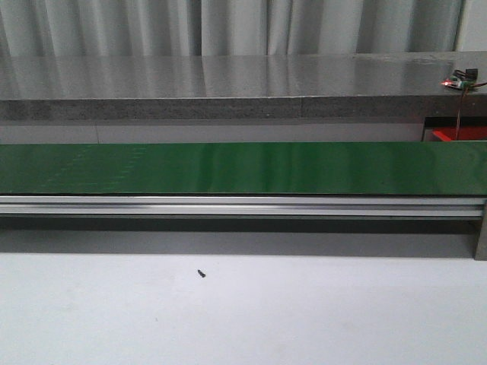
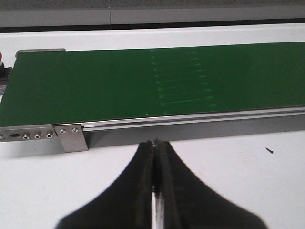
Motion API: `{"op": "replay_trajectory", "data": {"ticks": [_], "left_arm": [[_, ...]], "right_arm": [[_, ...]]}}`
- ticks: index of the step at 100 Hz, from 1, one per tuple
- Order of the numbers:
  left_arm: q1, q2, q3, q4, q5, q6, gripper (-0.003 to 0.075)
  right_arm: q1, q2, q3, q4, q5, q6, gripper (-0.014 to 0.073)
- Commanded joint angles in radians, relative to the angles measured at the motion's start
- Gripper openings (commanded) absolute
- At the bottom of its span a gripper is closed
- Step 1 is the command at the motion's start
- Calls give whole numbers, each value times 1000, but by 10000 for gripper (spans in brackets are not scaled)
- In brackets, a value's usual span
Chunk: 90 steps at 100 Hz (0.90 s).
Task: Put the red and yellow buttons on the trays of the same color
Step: 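Raise the right gripper away from the red tray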
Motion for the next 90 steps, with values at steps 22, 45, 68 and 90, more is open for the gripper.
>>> {"op": "replay_trajectory", "data": {"ticks": [22, 45, 68, 90], "left_arm": [[-10, 1, -29, -22, -66, -2, -20], [-10, 1, -29, -22, -66, -2, -20], [-10, 1, -29, -22, -69, -2, -20], [-10, 1, -29, -22, -69, -2, -20]], "right_arm": [[-1, -302, 223, 5, -142, -1, -19], [-1, -482, 390, 5, -231, -21, -19], [-1, -628, 525, 6, -306, -26, -19], [-1, -673, 559, 6, -318, -26, -19]]}}
